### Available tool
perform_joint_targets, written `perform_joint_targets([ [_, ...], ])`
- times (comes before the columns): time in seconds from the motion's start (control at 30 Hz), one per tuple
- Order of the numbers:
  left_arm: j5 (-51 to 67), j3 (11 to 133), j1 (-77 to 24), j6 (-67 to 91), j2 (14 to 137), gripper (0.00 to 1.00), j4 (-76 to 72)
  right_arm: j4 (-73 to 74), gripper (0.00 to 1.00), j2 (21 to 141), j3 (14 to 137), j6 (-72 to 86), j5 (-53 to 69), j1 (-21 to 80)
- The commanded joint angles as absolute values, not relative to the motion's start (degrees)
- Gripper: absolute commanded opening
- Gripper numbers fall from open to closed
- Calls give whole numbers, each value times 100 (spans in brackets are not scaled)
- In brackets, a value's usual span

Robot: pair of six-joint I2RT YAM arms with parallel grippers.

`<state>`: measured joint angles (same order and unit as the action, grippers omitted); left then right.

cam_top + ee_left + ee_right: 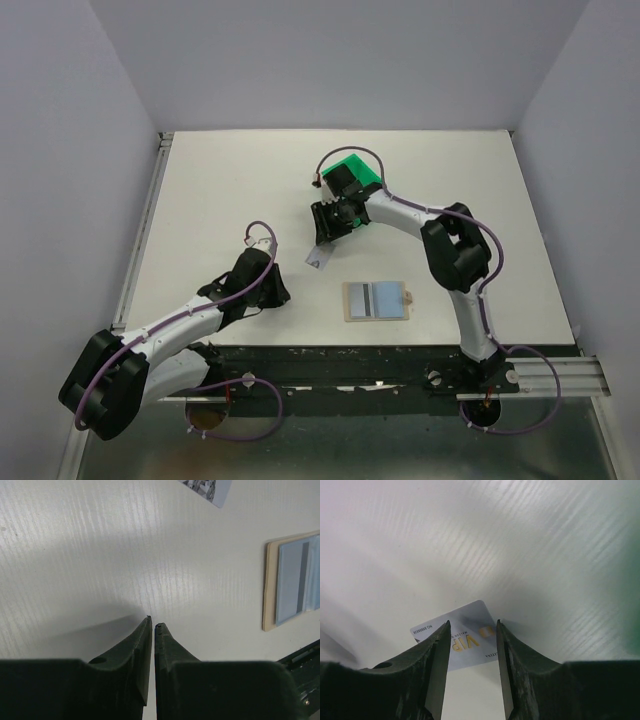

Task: Put the credit cards into the card holder
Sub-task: Move the credit card to the corner of the board.

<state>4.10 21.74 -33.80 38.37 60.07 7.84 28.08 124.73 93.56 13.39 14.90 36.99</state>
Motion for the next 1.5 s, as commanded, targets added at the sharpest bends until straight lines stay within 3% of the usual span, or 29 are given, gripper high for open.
perform_joint_targets([
  [0.0, 326, 2250, -3349, 3841, 5872, 22, 852, 3340, 49, 12586, 9360, 1099, 1600, 4033],
  [0.4, -703, 2540, -3191, 4324, 5669, 23, 941, 2822, 49, 12244, 8500, 1195, 1766, 4649],
  [1.03, -352, 1960, -3182, 4385, 6144, 29, 79, 1960, 49, 11690, 7392, 1854, 2100, 5344],
  [1.47, 219, 1081, -3199, 4904, 5537, 29, -141, 1802, 49, 11444, 7075, 2048, 2162, 5440],
])
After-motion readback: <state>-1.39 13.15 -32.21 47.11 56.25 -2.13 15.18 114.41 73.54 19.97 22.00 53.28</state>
